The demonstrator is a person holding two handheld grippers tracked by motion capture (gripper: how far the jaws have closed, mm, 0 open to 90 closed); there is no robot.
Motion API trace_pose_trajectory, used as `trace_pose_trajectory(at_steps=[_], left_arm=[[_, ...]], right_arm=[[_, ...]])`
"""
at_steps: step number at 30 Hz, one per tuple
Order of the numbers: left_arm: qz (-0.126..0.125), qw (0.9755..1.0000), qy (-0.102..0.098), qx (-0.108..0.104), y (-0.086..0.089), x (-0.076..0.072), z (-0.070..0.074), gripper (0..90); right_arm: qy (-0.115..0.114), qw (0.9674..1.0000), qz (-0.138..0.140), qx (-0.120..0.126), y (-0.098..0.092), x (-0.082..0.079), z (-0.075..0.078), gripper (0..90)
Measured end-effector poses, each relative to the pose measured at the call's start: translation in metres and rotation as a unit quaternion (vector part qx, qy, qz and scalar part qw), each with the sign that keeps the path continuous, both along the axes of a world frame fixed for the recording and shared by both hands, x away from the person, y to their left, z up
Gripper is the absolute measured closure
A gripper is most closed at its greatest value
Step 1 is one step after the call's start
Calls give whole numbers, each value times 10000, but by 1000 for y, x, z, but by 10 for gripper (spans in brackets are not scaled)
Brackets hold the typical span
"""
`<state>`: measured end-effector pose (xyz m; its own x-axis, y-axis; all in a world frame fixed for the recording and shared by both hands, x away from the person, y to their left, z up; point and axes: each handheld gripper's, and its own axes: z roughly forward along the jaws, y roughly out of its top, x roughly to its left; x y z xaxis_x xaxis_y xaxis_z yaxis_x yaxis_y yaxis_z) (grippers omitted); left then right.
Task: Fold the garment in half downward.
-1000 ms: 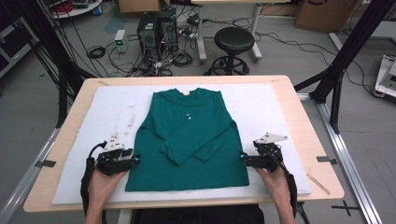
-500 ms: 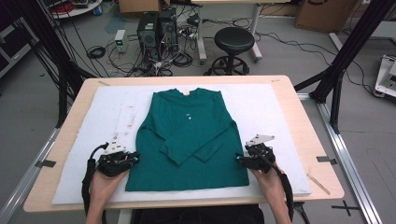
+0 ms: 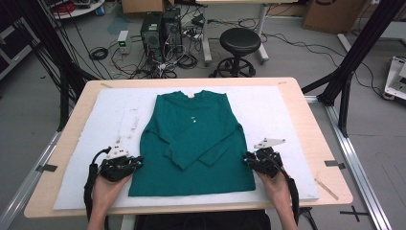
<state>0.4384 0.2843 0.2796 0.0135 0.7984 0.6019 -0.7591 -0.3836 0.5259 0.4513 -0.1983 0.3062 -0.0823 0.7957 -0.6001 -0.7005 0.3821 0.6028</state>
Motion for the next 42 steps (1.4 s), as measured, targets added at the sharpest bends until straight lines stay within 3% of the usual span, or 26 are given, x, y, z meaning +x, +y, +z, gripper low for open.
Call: trace_pose_trajectory(at_steps=[3,8,14,23,30,36,38,40,42], left_arm=[[5,10000,-21,2,-1,0,-1,862],[-88,9999,38,62,3,0,0,866],[-276,9993,92,224,10,-1,-7,866],[-483,9985,62,263,13,-4,-26,866],[-411,9983,49,399,9,-5,-46,865],[-374,9982,104,461,7,-3,-53,861],[-422,9984,102,371,7,-4,-50,791],[-531,9985,65,134,9,-7,-43,670],[-586,9983,62,6,9,-9,-37,634]], right_arm=[[56,9998,182,-44,-2,2,0,871],[60,9999,93,-47,0,0,-2,882],[103,9996,157,-231,-8,0,-9,882],[103,9989,244,-397,-13,-2,-30,881],[123,9984,298,-471,-18,0,-52,880],[158,9982,238,-533,-22,0,-66,878],[157,9984,210,-498,-21,0,-65,828],[107,9988,193,-436,-21,0,-63,747],[19,9994,184,-284,-21,-2,-59,696]])
